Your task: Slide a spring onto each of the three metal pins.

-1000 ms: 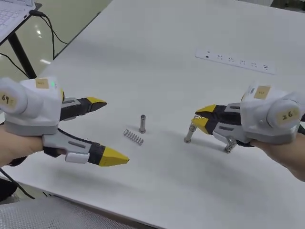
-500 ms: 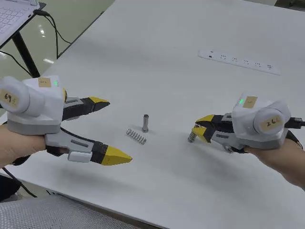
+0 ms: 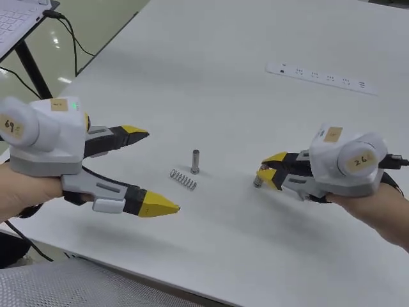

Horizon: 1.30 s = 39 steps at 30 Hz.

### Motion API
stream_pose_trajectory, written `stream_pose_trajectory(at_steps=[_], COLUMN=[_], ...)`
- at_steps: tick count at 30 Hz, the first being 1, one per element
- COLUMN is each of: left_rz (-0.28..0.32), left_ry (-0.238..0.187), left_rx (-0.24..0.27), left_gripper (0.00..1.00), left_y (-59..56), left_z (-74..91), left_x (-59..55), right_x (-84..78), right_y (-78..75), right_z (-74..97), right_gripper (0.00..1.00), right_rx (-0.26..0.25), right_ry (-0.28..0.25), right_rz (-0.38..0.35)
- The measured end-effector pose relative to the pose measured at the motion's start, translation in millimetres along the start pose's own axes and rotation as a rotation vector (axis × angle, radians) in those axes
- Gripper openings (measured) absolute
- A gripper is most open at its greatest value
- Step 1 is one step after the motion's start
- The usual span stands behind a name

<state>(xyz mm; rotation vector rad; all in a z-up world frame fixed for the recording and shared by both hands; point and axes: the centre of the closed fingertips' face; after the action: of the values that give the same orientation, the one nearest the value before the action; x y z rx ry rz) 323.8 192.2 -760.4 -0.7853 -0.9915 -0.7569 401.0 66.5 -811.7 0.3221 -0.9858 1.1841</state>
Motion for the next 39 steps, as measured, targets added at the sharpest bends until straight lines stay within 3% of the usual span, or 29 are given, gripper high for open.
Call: stream_pose_trajectory(at_steps=[4,8,15,23,27,35,39], left_rz=[-0.001,-0.002,-0.004,-0.006,-0.004,-0.003,0.001], left_ry=[-0.003,-0.002,-0.003,-0.007,0.001,0.004,0.007], left_rx=[-0.002,-0.003,-0.007,-0.006,-0.004,-0.003,-0.003], left_gripper=[0.96,0.96,0.97,0.98,0.98,0.98,0.98], left_y=[-0.5,-0.6,-1.0,-1.7,-2.2,-3.0,-3.2], left_z=[-1.1,-2.2,-3.4,-4.8,-4.1,-1.7,-1.5], left_x=[1.8,2.3,4.9,6.8,4.9,3.4,2.1], right_x=[6.8,14.7,18.4,14.7,10.1,-8.6,-11.0], right_y=[-2.7,-2.7,4.9,13.3,21.5,37.4,37.8], right_z=[8.3,18.8,36.8,46.0,46.1,44.7,43.4], right_gripper=[0.15,0.15,0.16,0.16,0.16,0.16,0.15], right_rx=[-0.020,-0.029,-0.005,0.010,0.022,0.045,0.047], right_ry=[-0.025,-0.058,-0.103,-0.120,-0.115,-0.070,-0.065], right_rz=[-0.023,-0.067,-0.163,-0.231,-0.261,-0.253,-0.259])
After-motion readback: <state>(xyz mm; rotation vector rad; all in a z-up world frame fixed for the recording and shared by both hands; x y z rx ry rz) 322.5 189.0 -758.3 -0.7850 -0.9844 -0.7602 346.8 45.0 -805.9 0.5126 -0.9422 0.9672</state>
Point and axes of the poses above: the centre of the closed fingertips' face, and the gripper's own axes: z roughly backward along the fingers, y roughly to its left, x roughly out of its top, and after that the axes turned 11 degrees about -x, right-handed
